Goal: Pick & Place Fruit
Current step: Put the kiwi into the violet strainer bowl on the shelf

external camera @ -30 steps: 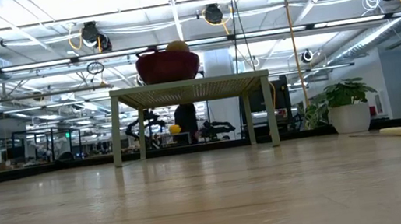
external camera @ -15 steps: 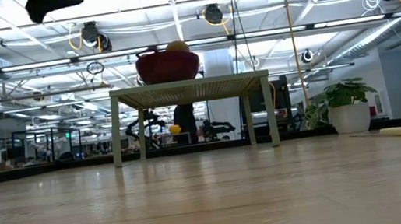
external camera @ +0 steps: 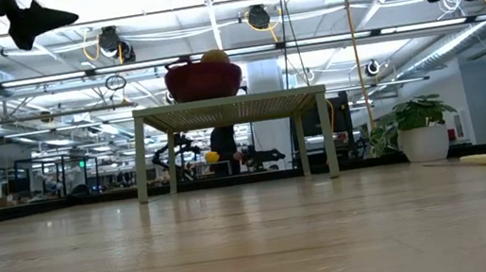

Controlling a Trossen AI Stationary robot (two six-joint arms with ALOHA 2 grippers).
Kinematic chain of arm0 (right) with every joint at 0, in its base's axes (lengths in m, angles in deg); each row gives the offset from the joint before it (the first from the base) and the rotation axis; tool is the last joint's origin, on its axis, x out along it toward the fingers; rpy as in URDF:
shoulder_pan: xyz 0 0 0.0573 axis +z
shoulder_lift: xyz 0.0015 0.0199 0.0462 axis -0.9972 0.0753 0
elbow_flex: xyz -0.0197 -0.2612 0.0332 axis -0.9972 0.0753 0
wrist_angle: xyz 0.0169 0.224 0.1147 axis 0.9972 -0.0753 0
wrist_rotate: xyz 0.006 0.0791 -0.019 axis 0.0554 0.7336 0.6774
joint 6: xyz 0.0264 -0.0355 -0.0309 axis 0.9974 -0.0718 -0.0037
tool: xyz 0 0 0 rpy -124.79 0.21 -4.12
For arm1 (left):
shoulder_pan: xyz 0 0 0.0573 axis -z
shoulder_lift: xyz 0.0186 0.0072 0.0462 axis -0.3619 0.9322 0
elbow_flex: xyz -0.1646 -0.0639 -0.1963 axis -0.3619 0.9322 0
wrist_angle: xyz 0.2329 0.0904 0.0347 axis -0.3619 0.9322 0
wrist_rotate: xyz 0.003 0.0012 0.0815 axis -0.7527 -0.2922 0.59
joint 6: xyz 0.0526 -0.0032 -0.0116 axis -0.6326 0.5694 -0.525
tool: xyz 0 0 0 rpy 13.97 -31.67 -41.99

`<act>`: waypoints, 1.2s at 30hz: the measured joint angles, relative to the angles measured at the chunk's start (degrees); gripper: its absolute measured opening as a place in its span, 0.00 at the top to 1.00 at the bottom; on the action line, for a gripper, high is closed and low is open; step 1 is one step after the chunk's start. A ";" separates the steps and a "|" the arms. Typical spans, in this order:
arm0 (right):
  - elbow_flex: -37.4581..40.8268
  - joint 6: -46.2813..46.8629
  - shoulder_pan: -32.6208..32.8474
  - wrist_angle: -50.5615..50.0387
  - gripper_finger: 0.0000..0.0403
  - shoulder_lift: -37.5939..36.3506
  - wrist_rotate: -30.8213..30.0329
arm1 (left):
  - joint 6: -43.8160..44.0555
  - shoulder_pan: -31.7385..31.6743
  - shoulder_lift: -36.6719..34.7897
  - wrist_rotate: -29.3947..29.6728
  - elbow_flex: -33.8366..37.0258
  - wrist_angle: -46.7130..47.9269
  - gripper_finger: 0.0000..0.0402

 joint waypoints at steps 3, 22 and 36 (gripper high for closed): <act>-3.61 -0.29 1.04 -6.20 1.00 3.59 1.32 | -0.79 0.00 -2.24 0.00 1.21 0.06 0.23; -20.38 -16.43 17.08 -45.60 1.00 23.72 1.40 | -0.90 0.00 -6.92 -0.15 3.91 5.95 0.23; -20.38 -21.20 17.73 -49.34 0.88 31.29 -0.48 | 1.44 0.00 -6.92 -0.11 3.91 6.02 0.23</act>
